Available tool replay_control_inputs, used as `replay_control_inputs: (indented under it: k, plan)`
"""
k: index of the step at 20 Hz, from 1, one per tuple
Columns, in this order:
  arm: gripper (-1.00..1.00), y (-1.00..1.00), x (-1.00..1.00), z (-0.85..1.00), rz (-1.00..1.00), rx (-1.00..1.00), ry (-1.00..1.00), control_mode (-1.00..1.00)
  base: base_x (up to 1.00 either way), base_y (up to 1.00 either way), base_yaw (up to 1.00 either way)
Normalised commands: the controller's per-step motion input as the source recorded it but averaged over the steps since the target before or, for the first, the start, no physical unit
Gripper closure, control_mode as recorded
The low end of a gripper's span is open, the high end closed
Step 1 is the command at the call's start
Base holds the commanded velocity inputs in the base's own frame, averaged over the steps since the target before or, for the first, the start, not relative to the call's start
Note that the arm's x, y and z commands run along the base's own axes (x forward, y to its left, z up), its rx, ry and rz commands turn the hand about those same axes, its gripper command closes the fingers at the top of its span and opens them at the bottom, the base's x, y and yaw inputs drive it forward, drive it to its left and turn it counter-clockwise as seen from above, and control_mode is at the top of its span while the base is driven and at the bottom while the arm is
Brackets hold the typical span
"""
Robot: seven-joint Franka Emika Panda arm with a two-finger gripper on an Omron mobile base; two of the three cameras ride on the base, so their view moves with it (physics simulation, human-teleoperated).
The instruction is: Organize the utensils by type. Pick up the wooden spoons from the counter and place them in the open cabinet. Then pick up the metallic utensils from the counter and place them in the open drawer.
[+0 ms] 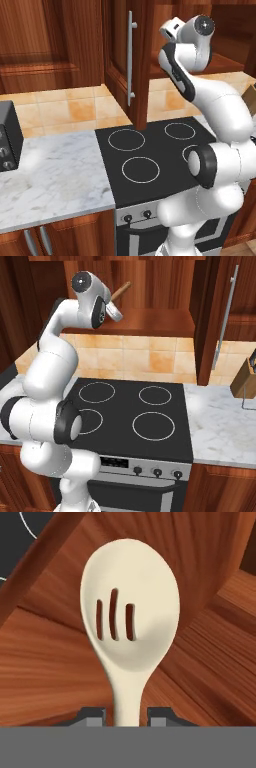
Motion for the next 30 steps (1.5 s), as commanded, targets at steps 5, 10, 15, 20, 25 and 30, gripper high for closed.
replay_control_inputs:
  k: [5, 10, 15, 20, 25, 30]
  plan:
    - [1.0, 0.01, 0.32, -0.12, 0.0, 0.04, 0.0, -1.0, 0.0, 0.0, 0.0]
    - [1.0, 0.0, 0.4, -0.15, 0.0, 0.11, 0.0, -1.0, 0.0, 0.0, 0.0]
    - [1.0, 0.01, 0.37, -0.02, 0.0, 0.14, 0.01, -1.0, 0.0, 0.0, 0.0]
    - [1.0, 0.01, 0.35, -0.06, 0.0, 0.09, 0.09, -1.0, 0.0, 0.0, 0.0]
    - [1.0, 0.09, 0.3, -0.18, 0.0, 0.04, 0.12, -1.0, 0.0, 0.0, 0.0]
    - [-1.0, 0.12, 0.17, -0.25, 0.0, 0.02, 0.06, -1.0, 0.0, 0.0, 0.0]
